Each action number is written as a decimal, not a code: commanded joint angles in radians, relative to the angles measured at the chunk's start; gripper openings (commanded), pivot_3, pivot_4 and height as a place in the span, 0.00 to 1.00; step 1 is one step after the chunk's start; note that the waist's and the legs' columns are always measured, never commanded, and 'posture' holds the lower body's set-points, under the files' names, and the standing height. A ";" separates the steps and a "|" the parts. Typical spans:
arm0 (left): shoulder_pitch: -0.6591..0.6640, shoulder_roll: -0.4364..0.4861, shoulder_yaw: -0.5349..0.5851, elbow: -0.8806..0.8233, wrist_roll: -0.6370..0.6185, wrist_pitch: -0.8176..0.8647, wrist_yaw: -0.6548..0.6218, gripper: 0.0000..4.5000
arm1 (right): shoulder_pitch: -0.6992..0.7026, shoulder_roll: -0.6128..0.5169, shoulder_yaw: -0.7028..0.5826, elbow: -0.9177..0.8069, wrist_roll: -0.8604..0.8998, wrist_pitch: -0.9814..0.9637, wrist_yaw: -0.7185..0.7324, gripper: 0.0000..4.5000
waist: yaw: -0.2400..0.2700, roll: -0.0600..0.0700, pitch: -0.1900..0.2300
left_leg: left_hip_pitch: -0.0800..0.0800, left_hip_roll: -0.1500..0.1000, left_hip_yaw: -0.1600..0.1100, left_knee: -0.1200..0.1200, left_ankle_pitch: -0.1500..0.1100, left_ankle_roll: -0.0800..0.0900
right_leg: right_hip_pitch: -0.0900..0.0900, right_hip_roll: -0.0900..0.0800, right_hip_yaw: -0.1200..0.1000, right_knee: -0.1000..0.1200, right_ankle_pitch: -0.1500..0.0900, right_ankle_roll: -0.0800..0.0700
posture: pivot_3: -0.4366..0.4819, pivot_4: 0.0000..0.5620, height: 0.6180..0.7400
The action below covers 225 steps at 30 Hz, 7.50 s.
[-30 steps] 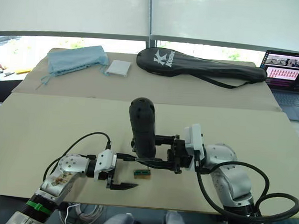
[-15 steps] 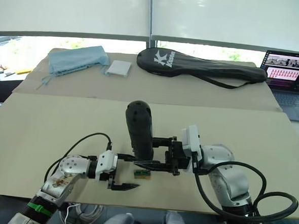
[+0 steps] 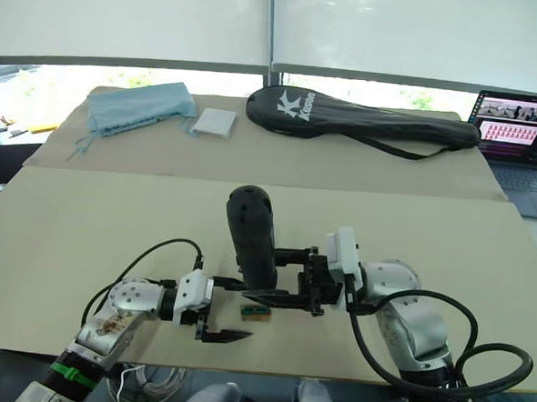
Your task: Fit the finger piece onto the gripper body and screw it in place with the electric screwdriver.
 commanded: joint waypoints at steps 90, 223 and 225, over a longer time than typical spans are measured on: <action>0.040 -0.021 -0.066 0.068 0.031 -0.017 -0.002 1.00 | 0.009 0.007 -0.004 -0.015 -0.010 -0.049 -0.007 0.43 | 0.004 0.002 -0.002 | 0.000 0.000 0.000 0.000 0.000 0.000 | 0.001 0.000 0.000 0.000 0.000 0.000 | 0.48 0.27 1.00; -0.118 0.065 0.275 0.072 -0.264 0.126 -0.106 1.00 | -0.526 0.162 -0.026 0.347 0.051 0.151 0.047 0.43 | -0.036 -0.002 0.001 | -0.002 0.000 0.001 -0.001 0.000 -0.001 | -0.005 0.003 -0.004 0.001 0.001 -0.001 | 0.48 0.27 1.00; -0.118 0.064 0.276 0.072 -0.263 0.126 -0.107 1.00 | -0.526 0.163 -0.024 0.348 0.049 0.149 0.047 0.43 | -0.036 -0.002 0.001 | -0.002 0.000 0.001 -0.001 0.000 -0.001 | -0.005 0.003 -0.004 0.001 0.001 -0.001 | 0.48 0.27 1.00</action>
